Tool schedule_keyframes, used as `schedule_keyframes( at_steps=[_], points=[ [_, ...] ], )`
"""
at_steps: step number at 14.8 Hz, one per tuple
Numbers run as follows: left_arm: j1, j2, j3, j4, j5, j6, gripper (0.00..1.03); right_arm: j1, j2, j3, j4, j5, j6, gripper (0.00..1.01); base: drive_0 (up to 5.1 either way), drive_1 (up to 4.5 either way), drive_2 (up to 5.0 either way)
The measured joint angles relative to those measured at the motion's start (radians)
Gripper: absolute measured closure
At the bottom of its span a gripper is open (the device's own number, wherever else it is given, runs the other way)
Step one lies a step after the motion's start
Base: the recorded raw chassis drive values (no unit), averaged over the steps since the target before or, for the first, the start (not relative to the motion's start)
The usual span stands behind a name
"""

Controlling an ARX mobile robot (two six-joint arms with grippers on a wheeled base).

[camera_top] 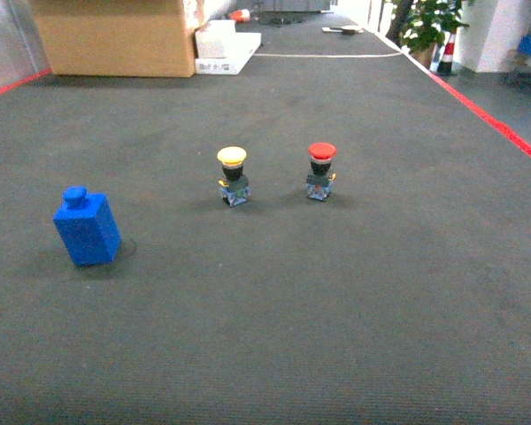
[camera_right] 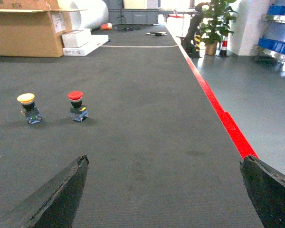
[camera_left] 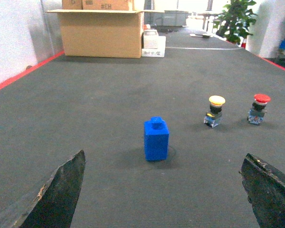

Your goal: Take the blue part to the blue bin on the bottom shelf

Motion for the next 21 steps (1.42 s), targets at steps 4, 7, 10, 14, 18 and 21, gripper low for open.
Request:
schedule_keyframes(
  at_steps=[4, 7, 10, 14, 18, 21],
  points=[
    [0.0, 0.0, 0.0, -0.001, -0.001, 0.0, 0.05, 0.0, 0.0, 0.0, 0.002, 0.001, 0.0, 0.03, 0.0, 0.0, 0.0],
    [0.0, 0.0, 0.0, -0.001, -0.002, 0.0, 0.05, 0.0, 0.0, 0.0, 0.002, 0.001, 0.0, 0.03, 0.0, 0.0, 0.0],
    [0.0, 0.0, 0.0, -0.001, -0.002, 0.0, 0.05, 0.0, 0.0, 0.0, 0.002, 0.001, 0.0, 0.03, 0.0, 0.0, 0.0],
    [-0.203, 0.32, 0.033, 0.129, -0.418, -0.091, 0.05, 0.0, 0.0, 0.0, 0.002, 0.001, 0.0, 0.03, 0.0, 0.0, 0.0],
    [-0.232, 0.972, 0.173, 0.67, -0.335, -0.07, 0.05, 0.0, 0.0, 0.0, 0.002, 0.0, 0.0, 0.03, 0.0, 0.0, 0.0],
    [-0.2, 1.4, 0.341, 0.852, -0.283, -0.076, 0.05, 0.0, 0.0, 0.0, 0.002, 0.001, 0.0, 0.03, 0.0, 0.0, 0.0]
  ],
)
